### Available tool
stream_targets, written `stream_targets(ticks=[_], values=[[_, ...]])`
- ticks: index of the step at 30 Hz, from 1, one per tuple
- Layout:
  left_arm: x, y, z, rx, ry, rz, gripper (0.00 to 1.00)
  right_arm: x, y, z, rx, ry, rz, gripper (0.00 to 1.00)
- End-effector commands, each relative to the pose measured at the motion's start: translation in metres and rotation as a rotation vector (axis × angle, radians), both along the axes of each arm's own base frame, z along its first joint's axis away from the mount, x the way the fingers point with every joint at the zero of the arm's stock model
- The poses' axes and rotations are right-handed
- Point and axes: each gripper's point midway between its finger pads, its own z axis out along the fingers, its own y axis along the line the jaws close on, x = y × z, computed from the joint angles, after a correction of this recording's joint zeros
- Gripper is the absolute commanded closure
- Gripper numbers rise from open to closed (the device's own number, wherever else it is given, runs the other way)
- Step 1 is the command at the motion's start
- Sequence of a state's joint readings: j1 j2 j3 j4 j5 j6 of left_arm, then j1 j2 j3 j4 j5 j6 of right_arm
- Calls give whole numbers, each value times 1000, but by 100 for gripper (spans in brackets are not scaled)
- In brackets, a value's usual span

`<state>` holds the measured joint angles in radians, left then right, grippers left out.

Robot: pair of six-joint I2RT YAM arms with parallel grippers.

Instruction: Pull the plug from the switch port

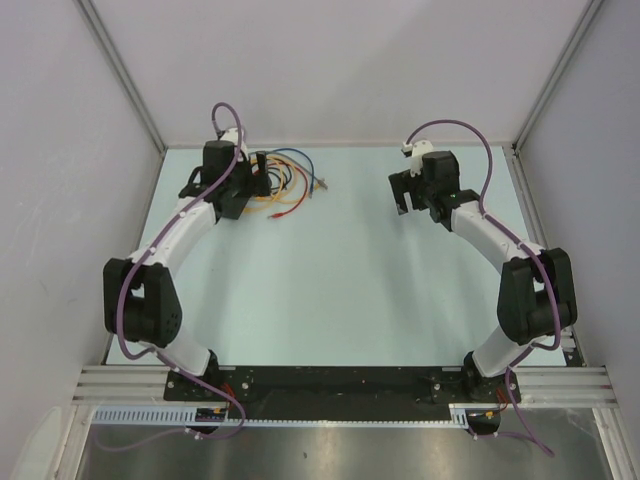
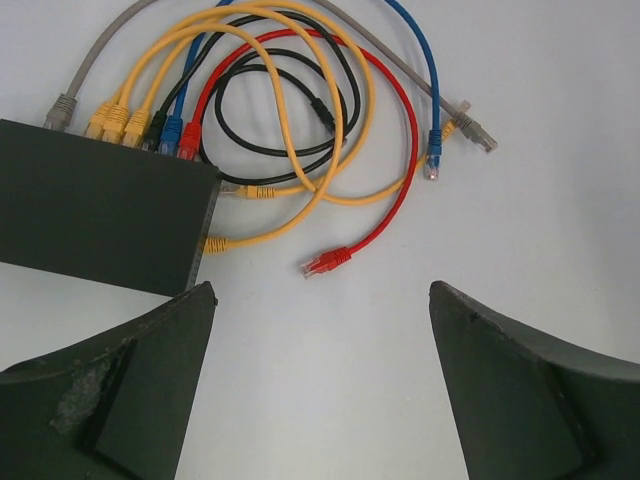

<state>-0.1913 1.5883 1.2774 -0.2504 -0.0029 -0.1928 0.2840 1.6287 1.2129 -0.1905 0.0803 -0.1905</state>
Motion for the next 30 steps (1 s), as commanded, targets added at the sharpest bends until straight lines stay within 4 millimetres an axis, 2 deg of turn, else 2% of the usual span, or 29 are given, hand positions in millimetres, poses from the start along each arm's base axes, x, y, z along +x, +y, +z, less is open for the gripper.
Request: stream_targets(ticks=[1,8,11,12,13,15,16,19,23,24,25,26,28,29,30], values=[[5,1,5,-2,-3,0,6,5,11,13,48,-10,23,0],[21,-4,-3,38,51,-58,11,6,14,16,59,-15,35,2],[24,-7,-13,33,65,-78,13,3,14,13,66,1,39,3],[26,-6,-25,38,96,-69,13,0,19,12,79,12,62,3],[30,-5,-24,39,99,-62,14,-1,20,11,82,16,67,4],[35,1,-40,53,142,-52,18,-3,21,11,83,23,77,4],[43,5,-33,59,127,-39,18,-3,22,10,82,26,79,4],[56,22,-38,74,142,14,22,-6,22,6,80,45,84,4],[76,55,-43,91,122,104,22,-11,24,-1,89,79,92,5],[81,59,-48,85,129,114,22,-13,25,-3,92,88,91,5],[89,61,-42,64,120,129,21,-14,26,-5,100,97,93,5],[94,66,-55,57,143,136,21,-15,28,-8,104,110,99,5],[106,68,-50,68,112,135,20,-17,31,-10,108,119,106,5],[110,71,-62,81,126,148,20,-17,34,-11,108,121,116,5],[113,73,-64,87,126,158,20,-18,36,-12,105,124,123,5]])
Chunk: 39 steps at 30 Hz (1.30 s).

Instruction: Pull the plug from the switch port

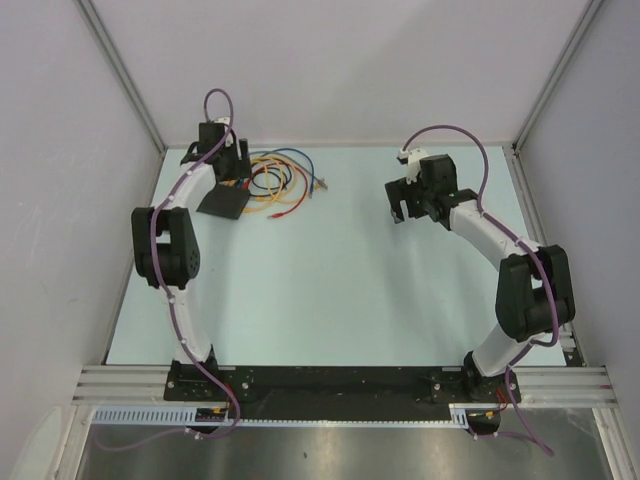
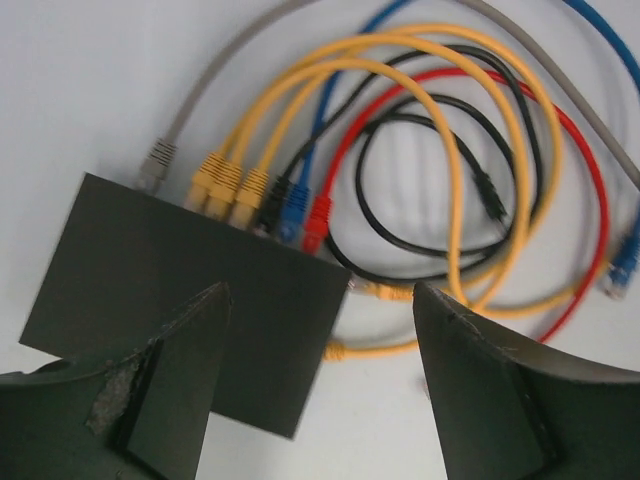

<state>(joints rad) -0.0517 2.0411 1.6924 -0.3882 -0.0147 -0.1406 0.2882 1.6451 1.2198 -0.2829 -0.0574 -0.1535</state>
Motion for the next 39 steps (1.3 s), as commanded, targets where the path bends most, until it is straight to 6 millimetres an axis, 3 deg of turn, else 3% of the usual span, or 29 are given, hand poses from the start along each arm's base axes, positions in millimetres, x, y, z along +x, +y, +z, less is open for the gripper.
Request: stream_targets(ticks=[1,11,19,29,33,39], values=[[27,11,6,30,-51,52,19,4,13,8,24,-5,33,5],[42,28,-21,118,-33,104,10,0,17,2,16,14,41,5],[30,44,-40,221,27,111,10,3,21,-3,16,14,47,5],[24,43,-58,234,67,78,10,2,27,-9,9,21,62,5],[20,39,-74,237,155,32,15,1,28,-9,5,25,65,5],[10,39,-80,235,183,25,17,0,28,-8,2,25,68,5]])
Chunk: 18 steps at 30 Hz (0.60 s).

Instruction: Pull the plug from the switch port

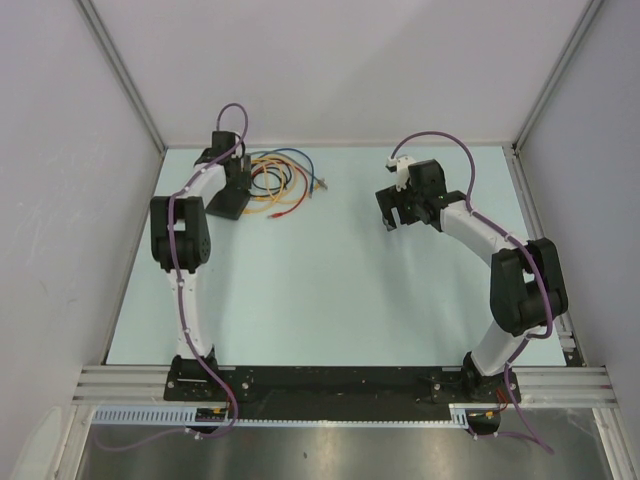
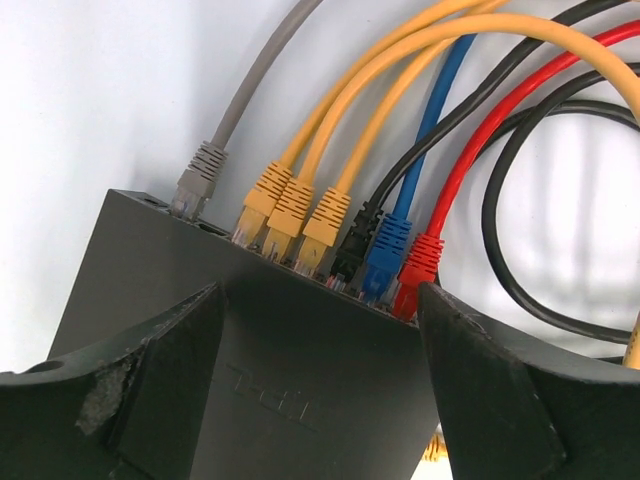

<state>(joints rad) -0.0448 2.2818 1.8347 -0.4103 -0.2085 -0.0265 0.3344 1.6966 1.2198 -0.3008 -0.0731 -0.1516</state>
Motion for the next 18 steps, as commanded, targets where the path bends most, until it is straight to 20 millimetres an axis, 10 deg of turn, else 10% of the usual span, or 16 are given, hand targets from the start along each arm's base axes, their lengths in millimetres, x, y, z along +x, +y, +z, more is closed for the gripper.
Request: stream_targets(ticks=[1,18], values=[[-15,-3,-5,2,66,-30,18,11,6,17,13,-46,13,5],[-114,-36,-42,-168,285,-92,28,9,8,9,13,-31,23,5]])
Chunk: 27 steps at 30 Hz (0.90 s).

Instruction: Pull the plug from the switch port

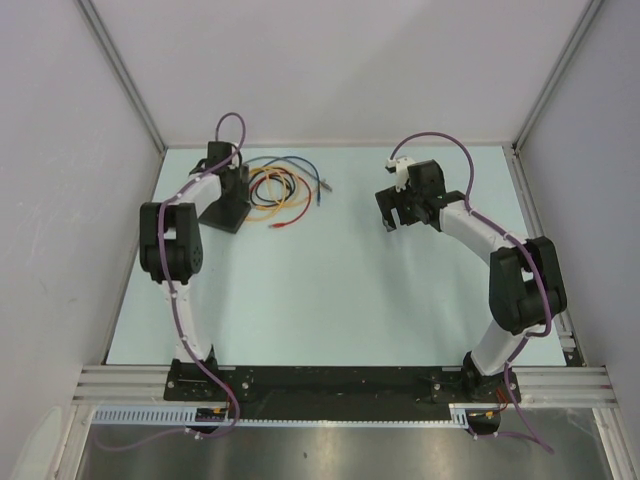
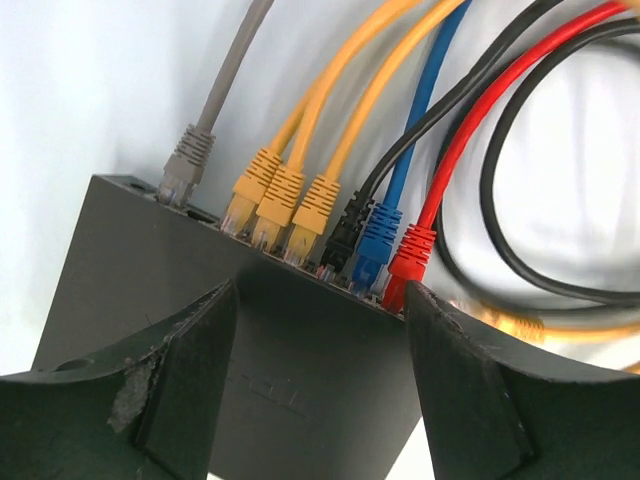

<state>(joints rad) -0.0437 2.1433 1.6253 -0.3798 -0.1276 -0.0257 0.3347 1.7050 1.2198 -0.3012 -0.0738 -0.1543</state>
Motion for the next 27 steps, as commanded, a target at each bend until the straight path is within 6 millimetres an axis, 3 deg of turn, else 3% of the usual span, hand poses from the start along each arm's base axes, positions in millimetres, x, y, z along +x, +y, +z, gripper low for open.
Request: stream_targets(ticks=[1,5,13,14,19,22,23,25,26,27], values=[[-78,-25,-41,-112,248,-40,28,9,8,13,17,-40,20,5],[-115,-36,-54,-157,297,-71,29,8,8,12,17,-38,21,5],[-149,-69,-37,-225,253,-202,29,1,3,9,8,-32,16,5],[-161,-70,-43,-229,280,-208,29,0,2,7,9,-28,17,5],[-181,-65,-38,-208,274,-219,29,-3,1,6,14,-30,16,5],[-167,-68,2,-217,124,-243,28,-3,-2,7,15,-31,10,5],[-158,-68,29,-212,39,-241,25,-3,-2,7,19,-31,10,5],[-150,-63,48,-210,-18,-200,22,-4,-2,6,23,-24,9,5],[-139,-54,65,-196,-59,-152,14,-5,-2,5,27,-21,10,5],[-139,-47,65,-210,-36,-90,12,-5,-3,4,26,-20,8,5]])
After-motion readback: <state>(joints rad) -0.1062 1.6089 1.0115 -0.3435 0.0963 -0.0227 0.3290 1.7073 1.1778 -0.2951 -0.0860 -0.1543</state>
